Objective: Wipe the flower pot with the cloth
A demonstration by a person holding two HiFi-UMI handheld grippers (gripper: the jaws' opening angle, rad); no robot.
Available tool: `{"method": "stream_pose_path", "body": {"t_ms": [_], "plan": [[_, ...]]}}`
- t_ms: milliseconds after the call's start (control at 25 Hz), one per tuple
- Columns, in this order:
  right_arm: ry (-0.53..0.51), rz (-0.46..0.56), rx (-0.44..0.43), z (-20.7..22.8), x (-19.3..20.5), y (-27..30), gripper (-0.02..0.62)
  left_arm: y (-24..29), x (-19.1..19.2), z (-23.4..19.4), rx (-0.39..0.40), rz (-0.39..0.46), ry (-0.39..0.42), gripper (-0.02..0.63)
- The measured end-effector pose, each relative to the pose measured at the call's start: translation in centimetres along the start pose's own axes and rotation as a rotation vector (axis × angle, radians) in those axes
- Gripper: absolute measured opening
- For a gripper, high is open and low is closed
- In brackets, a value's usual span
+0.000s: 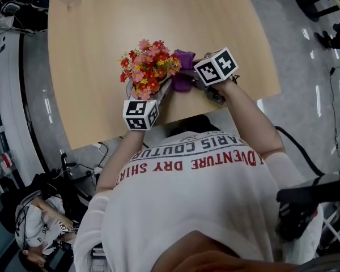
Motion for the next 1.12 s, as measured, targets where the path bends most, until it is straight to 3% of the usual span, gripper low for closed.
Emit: {"method": "stream_pose_path", "body": {"t_ms": [280, 480, 840, 1120], "plan": [[-0.043, 0.028, -0.055, -1.8, -1.5, -1.5, 0.063, -0.6, -0.2, -1.7, 0.203, -0.067, 0.104, 0.463], [-0.058, 0.036, -0.077, -2.6, -2.2, -1.2, 0.063, -0.5, -0.7, -2.5, 0.288, -0.118, 0.162, 0.463], [-0.018, 0.010, -0.048, -1.5, -1.8, 0.2, 0.063, -0.7, -0.7, -2.3, 0.292, -0.111, 0.162, 0.463], [-0.051, -0.068, 0.095, -0.6, -1.6, 1.8, 0.063, -0.9, -1.0, -2.4, 0.269, -0.089, 0.137, 0.463]]}}
Point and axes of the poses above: the fingertips, and each gripper's own axes: y forward along the fingers, z to its right, x out of its underside, the point moved 10 cm from there along -y, backward along the fingers, and after that the axes turned 4 degrees about -x, right-handed, at the moved point
